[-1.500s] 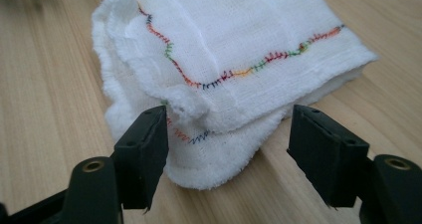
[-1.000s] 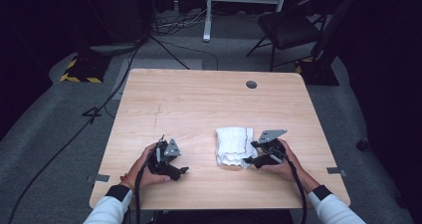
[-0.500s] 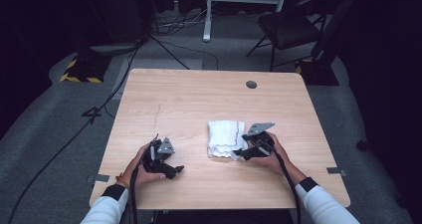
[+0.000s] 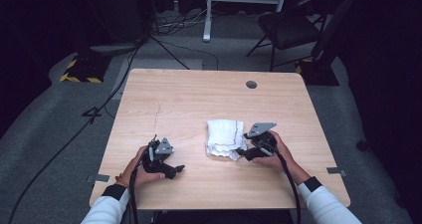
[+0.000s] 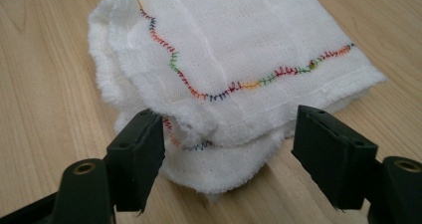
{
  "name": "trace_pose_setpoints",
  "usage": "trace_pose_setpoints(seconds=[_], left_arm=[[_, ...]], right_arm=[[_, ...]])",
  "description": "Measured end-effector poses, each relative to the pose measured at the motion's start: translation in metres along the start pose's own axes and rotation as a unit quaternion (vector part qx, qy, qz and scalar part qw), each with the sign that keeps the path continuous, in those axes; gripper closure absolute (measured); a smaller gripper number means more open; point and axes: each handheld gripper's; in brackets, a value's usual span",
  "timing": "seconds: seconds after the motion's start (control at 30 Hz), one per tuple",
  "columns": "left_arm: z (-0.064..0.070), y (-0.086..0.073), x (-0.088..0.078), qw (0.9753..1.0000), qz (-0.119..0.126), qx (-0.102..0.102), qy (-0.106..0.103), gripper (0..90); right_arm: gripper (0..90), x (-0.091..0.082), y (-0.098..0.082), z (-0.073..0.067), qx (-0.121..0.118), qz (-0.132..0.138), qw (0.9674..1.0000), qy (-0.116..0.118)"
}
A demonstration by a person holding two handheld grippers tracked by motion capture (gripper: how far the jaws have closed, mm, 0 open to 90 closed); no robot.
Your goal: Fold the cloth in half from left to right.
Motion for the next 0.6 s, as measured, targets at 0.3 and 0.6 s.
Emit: trace_pose_setpoints(seconds=[0.3,0.6], left_arm=[[0.001,-0.001,0.002,0.9999,0.011,-0.002,0.007,15.3],[0.001,-0.001,0.002,0.9999,0.011,-0.002,0.009,15.4]], right_arm=[[28.9,-0.019,-0.001,0.001,-0.011,0.007,0.9999,0.001],[28.9,-0.047,-0.014,-0.002,-0.036,0.001,0.9991,-0.019]])
Point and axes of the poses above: each handheld gripper's, and its own axes: x roughly forward along the jaws, y roughly out of its top, z roughly to its right, and after that the axes turned 9 degrees about x, right-handed
